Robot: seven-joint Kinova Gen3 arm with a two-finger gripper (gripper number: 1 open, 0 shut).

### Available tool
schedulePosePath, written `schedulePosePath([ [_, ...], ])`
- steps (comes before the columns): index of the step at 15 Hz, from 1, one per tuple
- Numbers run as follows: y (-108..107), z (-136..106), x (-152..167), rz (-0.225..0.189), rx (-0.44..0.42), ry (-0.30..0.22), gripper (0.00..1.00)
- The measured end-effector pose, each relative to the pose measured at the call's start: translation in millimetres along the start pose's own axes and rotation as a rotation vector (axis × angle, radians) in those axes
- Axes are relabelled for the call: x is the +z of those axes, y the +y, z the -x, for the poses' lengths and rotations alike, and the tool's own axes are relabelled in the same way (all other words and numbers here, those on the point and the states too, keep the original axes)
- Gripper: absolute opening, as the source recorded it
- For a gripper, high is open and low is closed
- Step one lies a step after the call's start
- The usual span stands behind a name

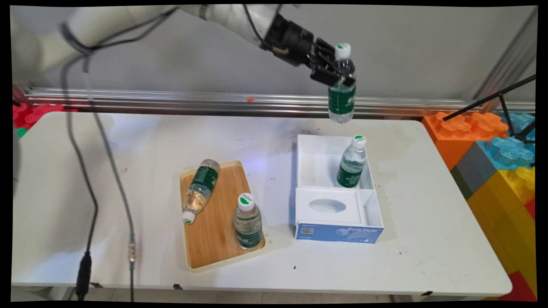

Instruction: Place the picked object on the tray

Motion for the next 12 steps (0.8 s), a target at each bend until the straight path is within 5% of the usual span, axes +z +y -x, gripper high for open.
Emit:
schedulePosePath([
  [4, 50.9, -5.5, -53.9, -0.055, -0.06, -0.016, 0.0],
  [12, 131.0, 51.7, -148.7, -0.106, -0.09, -0.126, 0.0],
])
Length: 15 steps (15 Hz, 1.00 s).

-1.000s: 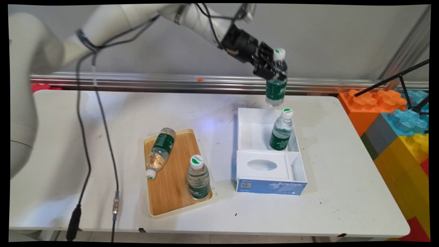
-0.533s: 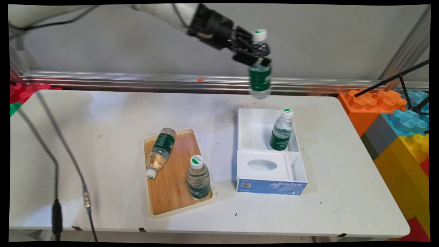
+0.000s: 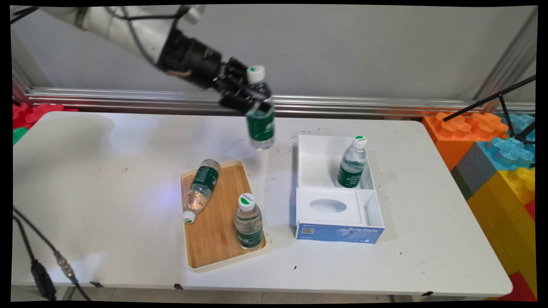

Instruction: Place the picked object on the tray

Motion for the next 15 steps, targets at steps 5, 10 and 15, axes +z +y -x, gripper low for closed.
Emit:
schedulePosePath([
  [5, 28.4, 39.5, -24.2, 0.016, 0.014, -0.026, 0.0],
  [10, 44.8, 67.4, -21.4, 0.034, 0.069, -0.049, 0.0],
  [15, 49.2, 103.0, 2.0, 0.095, 0.121, -0.12, 0.0],
])
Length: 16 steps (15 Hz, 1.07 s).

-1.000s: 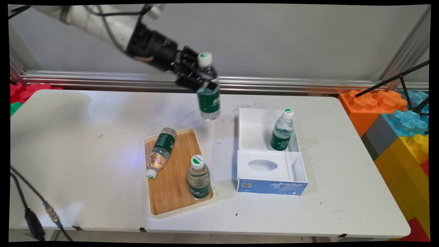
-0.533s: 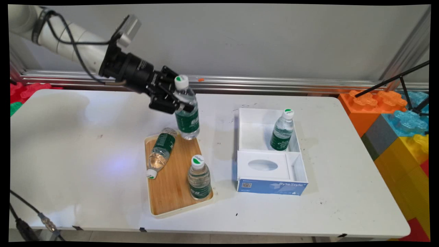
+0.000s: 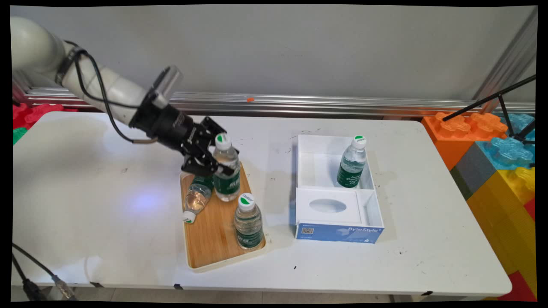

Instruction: Place the picked object on the tray

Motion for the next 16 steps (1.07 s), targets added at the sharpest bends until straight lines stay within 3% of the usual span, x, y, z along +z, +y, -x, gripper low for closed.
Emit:
schedulePosePath([
  [3, 1.5, 15.8, 15.0, 0.016, 0.018, -0.016, 0.0],
  [12, -4.0, 38.6, 43.9, 0.011, 0.048, -0.003, 0.0],
  [13, -4.5, 40.3, 45.5, 0.01, 0.049, -0.003, 1.0],
  [16, -5.9, 43.7, 50.1, 0.01, 0.05, -0.002, 1.0],
])
